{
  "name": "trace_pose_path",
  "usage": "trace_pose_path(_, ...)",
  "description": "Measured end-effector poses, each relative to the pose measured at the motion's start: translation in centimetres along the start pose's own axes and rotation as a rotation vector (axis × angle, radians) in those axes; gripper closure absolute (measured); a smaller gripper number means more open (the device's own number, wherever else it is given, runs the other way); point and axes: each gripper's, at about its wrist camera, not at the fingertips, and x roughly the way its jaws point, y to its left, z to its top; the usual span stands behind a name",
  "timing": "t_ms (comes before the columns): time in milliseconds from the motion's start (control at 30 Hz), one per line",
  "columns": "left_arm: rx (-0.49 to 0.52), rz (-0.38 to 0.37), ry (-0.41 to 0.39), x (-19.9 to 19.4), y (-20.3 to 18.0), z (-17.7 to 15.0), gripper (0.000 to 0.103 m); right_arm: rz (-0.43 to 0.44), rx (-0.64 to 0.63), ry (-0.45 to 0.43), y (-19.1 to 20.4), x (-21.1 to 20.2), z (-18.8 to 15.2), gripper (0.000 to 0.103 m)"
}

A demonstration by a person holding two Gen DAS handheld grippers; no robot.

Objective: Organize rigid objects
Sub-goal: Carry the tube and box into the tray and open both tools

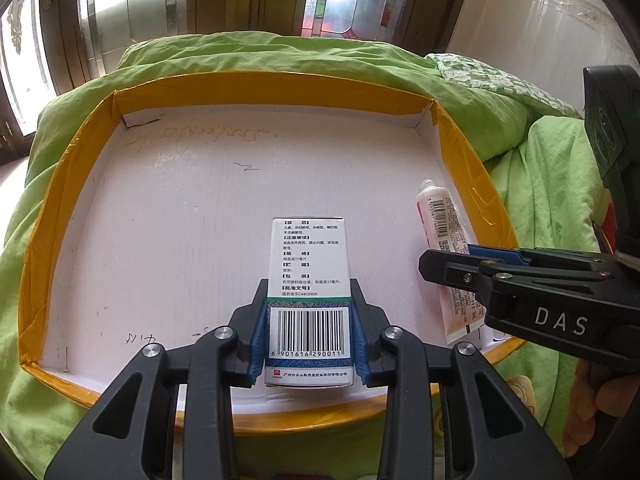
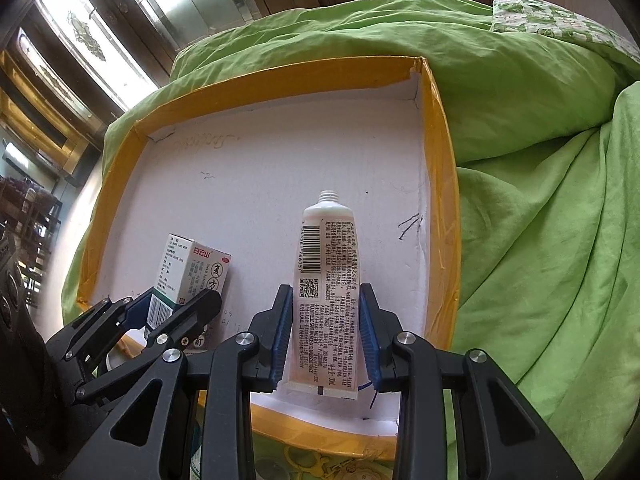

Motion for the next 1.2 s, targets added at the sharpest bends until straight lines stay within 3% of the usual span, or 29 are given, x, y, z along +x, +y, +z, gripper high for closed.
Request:
trace_pose_path(300,-0.006,0.033,0.005,0.2,0.1,0.0,0.07,0.002,0.009,-0.019,0.2,0.2,0.8,0.074)
trace_pose_path(367,0.001,0.039,0.008,0.1,0.0,-0.1,0.065,0.005,0.015,-0.025,0.1,0.1,0.7,0.074)
trace_pose_path(433,0.006,0.047,0.003,-0.1,-0.2,-0.2,0.053,0.01,0.022,-0.031,0.0,-0.1,0.6,0.073)
trace_pose_path(533,0.009,0.063,-0.017,-0.9,-0.3,-0.3,0.043,0.015,0.029,-0.047,0.0,-0.5,0.4,0.066)
trace_pose_path(767,0.003,0.071,-0.06,-4.9,0.1,-0.8,0.038,0.027,0.012,-0.115,0.4,-2.6,-0.2,0.057)
trace_pose_path(933,0.002,0.098,-0.131,-10.3,1.9,-5.2,0.022,0.052,0.0,-0.163,1.1,-5.3,-1.9,0.049)
trace_pose_path(1067,-0.028,0.167,-0.141,-13.2,4.9,-10.6,0.022,0.124,0.017,-0.185,1.6,-7.2,-4.3,0.048)
trace_pose_path(1200,-0.159,0.204,-0.132,-14.4,8.4,-15.6,0.022,0.186,0.043,-0.155,2.4,-7.1,-6.5,0.048)
